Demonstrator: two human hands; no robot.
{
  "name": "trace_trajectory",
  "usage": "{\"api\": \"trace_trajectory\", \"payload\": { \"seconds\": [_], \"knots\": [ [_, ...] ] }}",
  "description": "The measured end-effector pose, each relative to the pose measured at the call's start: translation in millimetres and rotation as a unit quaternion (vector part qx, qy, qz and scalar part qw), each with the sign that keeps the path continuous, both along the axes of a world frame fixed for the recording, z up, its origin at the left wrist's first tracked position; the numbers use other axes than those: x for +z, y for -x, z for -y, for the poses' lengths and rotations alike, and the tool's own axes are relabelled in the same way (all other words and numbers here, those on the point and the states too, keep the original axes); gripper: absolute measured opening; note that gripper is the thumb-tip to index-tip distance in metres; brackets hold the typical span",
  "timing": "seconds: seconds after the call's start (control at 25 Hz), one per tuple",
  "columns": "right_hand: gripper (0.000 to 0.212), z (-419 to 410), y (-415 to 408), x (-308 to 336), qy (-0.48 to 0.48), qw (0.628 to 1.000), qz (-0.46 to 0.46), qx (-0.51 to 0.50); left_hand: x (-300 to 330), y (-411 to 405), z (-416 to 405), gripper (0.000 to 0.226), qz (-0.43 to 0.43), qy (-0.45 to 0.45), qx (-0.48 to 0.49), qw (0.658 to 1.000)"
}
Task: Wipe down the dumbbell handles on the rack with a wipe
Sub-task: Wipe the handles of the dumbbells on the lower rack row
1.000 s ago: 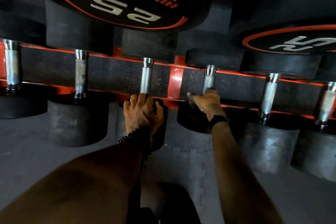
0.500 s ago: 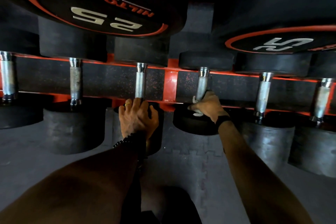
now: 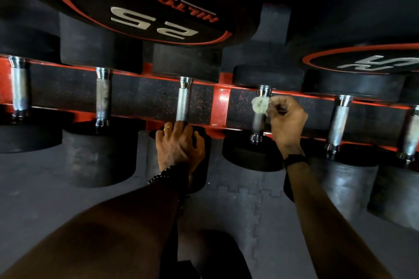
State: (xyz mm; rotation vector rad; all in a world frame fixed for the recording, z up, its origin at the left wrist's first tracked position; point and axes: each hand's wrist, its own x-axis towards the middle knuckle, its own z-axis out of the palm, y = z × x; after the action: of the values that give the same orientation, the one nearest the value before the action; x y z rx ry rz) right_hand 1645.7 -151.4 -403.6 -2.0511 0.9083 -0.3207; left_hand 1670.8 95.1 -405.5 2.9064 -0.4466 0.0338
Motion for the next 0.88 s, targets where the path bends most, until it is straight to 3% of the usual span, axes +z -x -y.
{"api": "trace_trajectory", "payload": {
  "seconds": [0.08, 0.24, 0.48, 0.68, 0.88],
  "knots": [
    [0.013, -2.0, -2.5, -0.5, 0.029, 1.0, 0.003, 0.011, 0.5, -0.1, 0.6, 0.023, 0.002, 0.003, 0.001, 1.0],
    [0.005, -28.4, 39.4, 12.1, 0.066, 0.991, -0.098, 0.056, 0.4, -0.6, -1.2, 0.024, 0.005, 0.008, -0.004, 1.0],
    [0.016, -12.8, -25.7, 0.8, 0.081, 0.995, -0.013, -0.063, 1.8, 0.1, 1.2, 0.025, -0.006, 0.003, 0.002, 1.0],
    [0.011, -31.0, 42.0, 7.2, 0.089, 0.98, -0.175, 0.02, -0.4, -0.5, -1.9, 0.025, -0.003, 0.008, -0.005, 1.0],
    [0.021, -4.1, -25.6, -4.7, 0.065, 0.991, -0.08, -0.085, 0.8, 0.4, 1.5, 0.024, -0.012, 0.007, 0.001, 1.0]
  ]
}}
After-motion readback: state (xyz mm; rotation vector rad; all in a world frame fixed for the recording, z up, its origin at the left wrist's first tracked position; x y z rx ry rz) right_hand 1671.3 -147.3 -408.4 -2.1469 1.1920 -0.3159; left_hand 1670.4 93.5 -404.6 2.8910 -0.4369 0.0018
